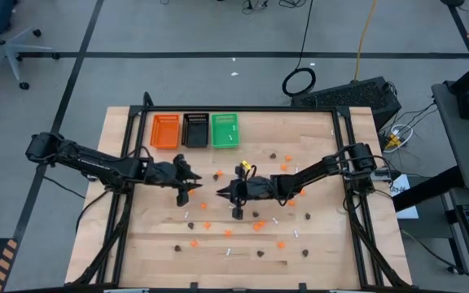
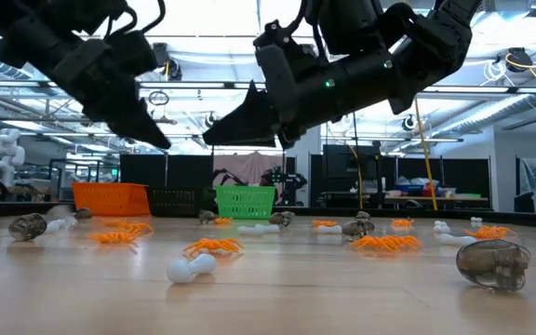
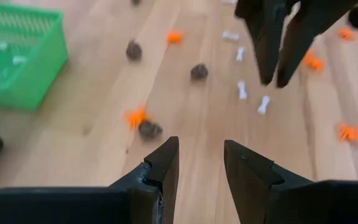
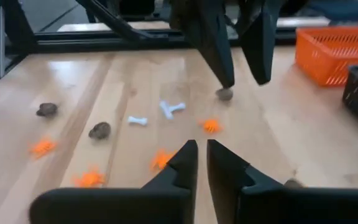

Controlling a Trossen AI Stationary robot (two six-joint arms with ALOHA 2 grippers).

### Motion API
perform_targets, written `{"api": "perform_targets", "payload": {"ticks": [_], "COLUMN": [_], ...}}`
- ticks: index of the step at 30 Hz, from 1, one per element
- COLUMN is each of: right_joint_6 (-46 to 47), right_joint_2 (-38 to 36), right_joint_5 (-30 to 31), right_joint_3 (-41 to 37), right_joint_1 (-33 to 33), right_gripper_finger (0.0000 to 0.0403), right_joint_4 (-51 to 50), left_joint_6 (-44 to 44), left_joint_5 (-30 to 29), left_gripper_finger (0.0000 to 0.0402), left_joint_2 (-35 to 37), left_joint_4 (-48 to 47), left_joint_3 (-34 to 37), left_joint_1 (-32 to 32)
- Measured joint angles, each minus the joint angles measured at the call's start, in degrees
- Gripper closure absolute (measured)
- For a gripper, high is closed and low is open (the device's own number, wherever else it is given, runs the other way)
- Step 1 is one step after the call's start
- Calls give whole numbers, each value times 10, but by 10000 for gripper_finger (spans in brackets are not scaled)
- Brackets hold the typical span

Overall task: Sort Halloween decoration
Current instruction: Put the white bone toy into the green bin

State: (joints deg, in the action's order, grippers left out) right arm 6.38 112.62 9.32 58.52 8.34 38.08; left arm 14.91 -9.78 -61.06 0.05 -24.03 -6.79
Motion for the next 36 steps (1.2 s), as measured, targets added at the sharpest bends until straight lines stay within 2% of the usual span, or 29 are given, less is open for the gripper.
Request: {"api": "perform_targets", "payload": {"ticks": [7,13,21,26,28,36], "right_joint_6": [31,17,-12,-13,-16,24], "right_joint_2": [0,0,0,1,0,1], "right_joint_5": [-3,-4,-4,-24,-35,-19], "right_joint_3": [0,0,0,0,1,0], "right_joint_1": [3,20,30,32,34,56], "right_gripper_finger": [322,299,296,296,296,296], "right_joint_4": [-24,-113,-175,-67,-57,-175], "left_joint_6": [53,58,58,65,70,88], "left_joint_5": [3,5,-12,-14,-13,-22], "left_gripper_finger": [276,276,276,276,276,276], "left_joint_2": [0,0,0,0,0,-1], "left_joint_4": [-49,-46,-34,-35,-36,-47], "left_joint_3": [0,0,0,0,0,0], "left_joint_1": [-3,-24,-49,-68,-78,-113]}}
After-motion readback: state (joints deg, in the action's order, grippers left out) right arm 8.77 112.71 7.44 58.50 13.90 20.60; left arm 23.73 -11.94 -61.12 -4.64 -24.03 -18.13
